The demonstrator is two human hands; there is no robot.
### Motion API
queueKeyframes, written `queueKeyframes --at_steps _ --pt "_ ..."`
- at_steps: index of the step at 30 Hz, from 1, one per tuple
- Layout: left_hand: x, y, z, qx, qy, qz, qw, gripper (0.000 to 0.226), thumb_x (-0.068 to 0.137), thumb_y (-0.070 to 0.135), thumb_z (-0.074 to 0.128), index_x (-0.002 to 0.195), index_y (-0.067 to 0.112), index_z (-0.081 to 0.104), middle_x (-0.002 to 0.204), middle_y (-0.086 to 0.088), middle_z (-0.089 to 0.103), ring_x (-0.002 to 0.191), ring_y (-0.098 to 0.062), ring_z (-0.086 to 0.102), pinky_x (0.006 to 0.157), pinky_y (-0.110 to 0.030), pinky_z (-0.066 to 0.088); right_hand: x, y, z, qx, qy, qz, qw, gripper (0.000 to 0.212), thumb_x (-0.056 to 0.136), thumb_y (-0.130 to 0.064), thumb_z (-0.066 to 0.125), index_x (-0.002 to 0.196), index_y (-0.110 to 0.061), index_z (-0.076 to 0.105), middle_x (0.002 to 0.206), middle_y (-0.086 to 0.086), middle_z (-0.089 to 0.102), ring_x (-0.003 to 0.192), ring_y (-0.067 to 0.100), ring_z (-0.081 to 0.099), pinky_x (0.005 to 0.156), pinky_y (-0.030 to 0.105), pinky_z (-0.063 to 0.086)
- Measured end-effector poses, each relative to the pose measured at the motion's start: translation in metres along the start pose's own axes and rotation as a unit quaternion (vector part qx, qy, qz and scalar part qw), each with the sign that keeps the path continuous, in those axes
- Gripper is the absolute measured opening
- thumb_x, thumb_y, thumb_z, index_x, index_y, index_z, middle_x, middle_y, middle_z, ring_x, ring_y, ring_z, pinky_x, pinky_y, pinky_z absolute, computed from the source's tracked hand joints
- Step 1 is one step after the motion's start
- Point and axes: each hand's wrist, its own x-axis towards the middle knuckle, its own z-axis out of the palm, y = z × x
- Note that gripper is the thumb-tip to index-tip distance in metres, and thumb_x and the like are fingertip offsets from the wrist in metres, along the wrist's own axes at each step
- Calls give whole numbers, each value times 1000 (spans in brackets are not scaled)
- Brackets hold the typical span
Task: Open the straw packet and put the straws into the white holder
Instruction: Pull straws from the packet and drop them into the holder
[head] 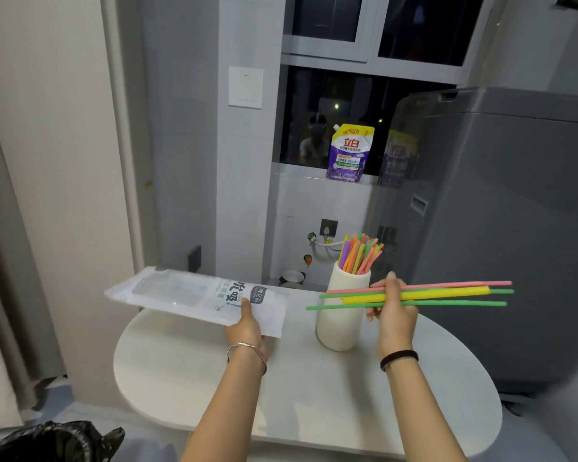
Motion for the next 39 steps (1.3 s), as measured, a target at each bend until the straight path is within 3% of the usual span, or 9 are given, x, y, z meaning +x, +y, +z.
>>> queueKeyframes --at_steps 5,8,13,17,22,25,28,37,39 --pt "-8 -6 9 104 -44 90 989 23 91 26 63 110 13 61 107 -7 65 99 -27 63 96 -41 51 -8 -10 9 -47 -55 -33 997 35 96 -28 47 65 -13 52 50 1 47 33 7 45 34 17 37" --pt "-20 -9 18 154 -94 148 972 9 92 26 62 94 17 62 101 -7 68 89 -22 65 81 -31 52 -17 -7 19 -90 -102 -55 989 35 95 -27 49 63 -14 55 51 0 50 38 7 47 37 17 39" --pt "-37 -17 28 177 -137 162 961 10 96 29 55 97 21 61 97 -1 67 92 -20 64 81 -28 50 -28 10 31 -148 -137 -54 978 28 91 -26 57 65 -17 62 52 -7 61 48 3 57 49 18 45" --pt "-38 -18 31 185 -136 146 962 14 96 35 52 95 25 62 89 8 67 83 -13 65 66 -20 50 -25 16 33 -176 -168 -39 969 27 90 -28 59 64 -19 64 55 -7 64 53 1 61 53 20 47" --pt "-25 -13 26 186 -100 94 973 20 93 42 55 78 29 60 82 9 66 89 -24 65 88 -38 54 20 -5 27 -146 -87 -58 984 22 89 -24 60 72 -15 70 79 4 71 83 13 65 66 10 47" --pt "-18 -9 27 176 -92 87 976 16 93 44 55 86 31 60 90 7 68 97 -26 67 94 -43 53 53 -24 30 -179 -96 -89 975 35 89 -24 60 54 -22 63 66 -1 67 73 10 63 64 19 49" --pt "-12 -9 29 170 -78 91 978 17 92 46 55 94 29 61 103 -1 70 102 -28 67 95 -46 52 79 -32 30 -251 -127 -126 951 32 90 -29 57 59 -25 64 62 -1 66 58 6 62 57 22 49" --pt "-3 -13 28 151 -49 86 984 28 92 44 55 109 22 61 115 -6 69 106 -30 65 95 -46 52 112 -26 25 -375 -189 -152 894 24 84 -44 60 72 -24 67 73 0 70 73 17 69 66 36 60" --pt "-2 -13 28 145 -45 88 984 28 92 44 56 110 23 60 115 -5 68 106 -30 65 95 -46 52 115 -25 28 -384 -195 -168 887 13 82 -43 63 76 -32 66 90 0 68 92 22 66 80 42 57"
